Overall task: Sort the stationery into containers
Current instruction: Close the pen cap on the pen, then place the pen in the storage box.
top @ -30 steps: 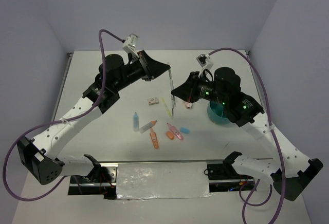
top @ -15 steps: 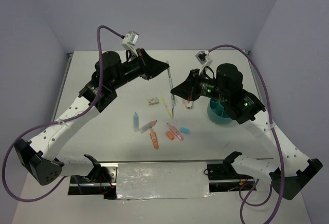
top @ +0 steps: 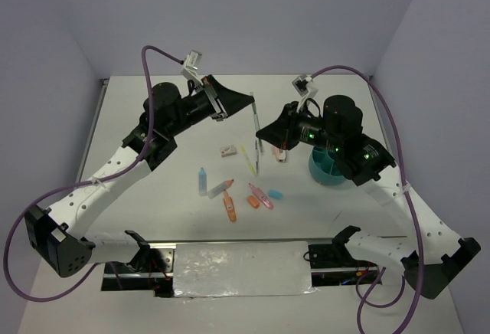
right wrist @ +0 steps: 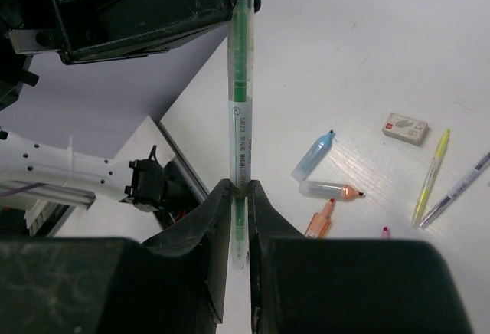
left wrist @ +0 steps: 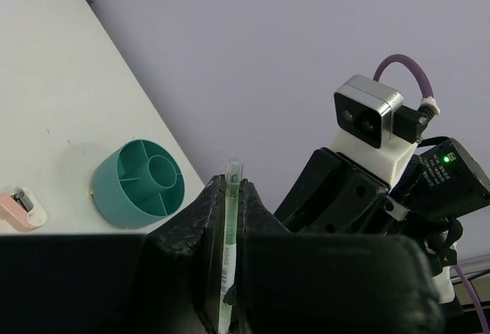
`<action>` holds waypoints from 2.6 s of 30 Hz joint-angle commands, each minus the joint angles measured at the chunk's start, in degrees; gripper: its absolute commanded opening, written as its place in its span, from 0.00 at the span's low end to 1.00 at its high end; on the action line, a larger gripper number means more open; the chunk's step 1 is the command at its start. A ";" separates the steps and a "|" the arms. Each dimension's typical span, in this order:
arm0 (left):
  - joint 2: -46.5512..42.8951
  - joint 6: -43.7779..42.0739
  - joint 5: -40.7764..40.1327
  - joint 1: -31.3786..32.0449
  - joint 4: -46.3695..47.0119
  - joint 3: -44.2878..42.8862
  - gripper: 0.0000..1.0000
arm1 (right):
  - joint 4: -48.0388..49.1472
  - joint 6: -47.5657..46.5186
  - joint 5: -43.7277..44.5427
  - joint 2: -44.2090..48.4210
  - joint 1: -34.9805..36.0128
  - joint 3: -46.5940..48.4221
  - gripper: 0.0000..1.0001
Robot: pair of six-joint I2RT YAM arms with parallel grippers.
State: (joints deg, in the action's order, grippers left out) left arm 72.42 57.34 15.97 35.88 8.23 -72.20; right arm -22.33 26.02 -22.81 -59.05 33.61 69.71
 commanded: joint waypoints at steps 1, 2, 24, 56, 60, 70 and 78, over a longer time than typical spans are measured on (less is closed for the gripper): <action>0.00 1.99 11.37 2.09 -6.47 2.15 0.00 | 16.53 -1.94 7.43 1.04 -1.35 3.15 0.00; -0.18 0.94 11.37 2.18 -6.65 2.16 0.00 | 16.18 -1.85 7.43 0.86 -1.35 4.02 0.00; -1.67 -7.25 11.63 7.36 -11.48 9.18 0.00 | 14.50 -1.85 4.18 -6.26 -4.25 16.68 0.00; -2.91 -5.47 6.11 10.79 -15.69 8.23 0.00 | 21.80 -5.10 -1.99 -4.41 -5.57 11.15 0.00; -2.46 -9.87 1.36 10.79 -22.72 2.88 0.26 | 19.43 -9.04 1.44 -2.48 -5.83 9.22 0.00; -5.36 -14.36 -6.21 5.52 -36.53 1.80 0.81 | 20.57 -15.65 11.38 8.59 -7.85 -7.02 0.00; -9.22 -18.75 -6.21 2.00 -41.27 1.54 0.87 | 21.61 -20.48 30.57 14.92 -9.26 -17.82 0.00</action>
State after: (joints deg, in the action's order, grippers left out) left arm 65.56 42.09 10.22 38.54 -31.03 -68.86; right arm -4.03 8.99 -5.54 -46.76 25.19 56.86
